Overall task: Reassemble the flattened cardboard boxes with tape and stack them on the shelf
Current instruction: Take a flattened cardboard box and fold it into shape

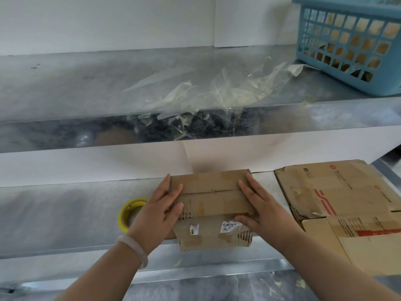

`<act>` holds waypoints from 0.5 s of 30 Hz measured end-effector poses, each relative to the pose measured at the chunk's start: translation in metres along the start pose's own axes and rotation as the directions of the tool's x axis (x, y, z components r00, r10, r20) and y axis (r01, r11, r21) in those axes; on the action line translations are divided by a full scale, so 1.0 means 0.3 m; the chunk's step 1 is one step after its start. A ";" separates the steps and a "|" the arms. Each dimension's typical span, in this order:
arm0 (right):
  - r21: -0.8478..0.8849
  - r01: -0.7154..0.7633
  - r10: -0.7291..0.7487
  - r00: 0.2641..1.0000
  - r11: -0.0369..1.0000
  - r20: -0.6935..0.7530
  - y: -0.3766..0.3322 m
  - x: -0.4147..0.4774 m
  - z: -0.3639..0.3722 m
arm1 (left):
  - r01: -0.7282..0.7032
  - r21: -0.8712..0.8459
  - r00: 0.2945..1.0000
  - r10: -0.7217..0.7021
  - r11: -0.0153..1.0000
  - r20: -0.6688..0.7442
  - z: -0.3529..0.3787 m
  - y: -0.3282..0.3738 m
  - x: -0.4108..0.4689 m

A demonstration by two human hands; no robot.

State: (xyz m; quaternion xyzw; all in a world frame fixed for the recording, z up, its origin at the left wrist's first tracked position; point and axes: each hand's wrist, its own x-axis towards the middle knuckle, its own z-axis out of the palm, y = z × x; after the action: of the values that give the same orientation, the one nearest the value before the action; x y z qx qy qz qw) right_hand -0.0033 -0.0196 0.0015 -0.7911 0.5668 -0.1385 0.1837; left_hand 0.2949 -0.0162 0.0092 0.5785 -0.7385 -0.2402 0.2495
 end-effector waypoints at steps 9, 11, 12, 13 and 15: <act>-0.361 0.260 -0.321 0.939 0.896 -0.123 0.022 0.035 0.021 | -0.160 0.486 0.986 0.161 0.859 0.039 -0.002 -0.019 0.006; -0.397 0.325 -0.393 0.914 0.858 -0.100 0.007 0.038 0.028 | -0.171 0.535 0.985 0.165 0.827 0.060 0.000 -0.008 0.007; -0.395 0.323 -0.387 0.917 0.860 -0.093 -0.003 0.041 0.029 | -0.180 0.537 0.983 0.173 0.825 0.063 0.002 -0.002 0.007; -0.388 0.306 -0.366 0.926 0.870 -0.092 -0.013 0.043 0.028 | -0.188 0.528 0.982 0.178 0.828 0.069 0.006 -0.002 0.009; -0.405 0.264 -0.327 0.940 0.875 -0.094 -0.027 0.049 0.030 | -0.200 0.508 0.980 0.182 0.838 0.084 0.012 -0.006 0.011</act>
State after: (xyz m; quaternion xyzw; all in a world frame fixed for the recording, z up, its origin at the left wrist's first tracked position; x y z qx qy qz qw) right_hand 0.0120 -0.0299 -0.0026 -0.8754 0.4677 -0.1132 -0.0453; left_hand 0.2931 -0.0196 0.0056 0.5436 -0.8336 -0.0176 0.0968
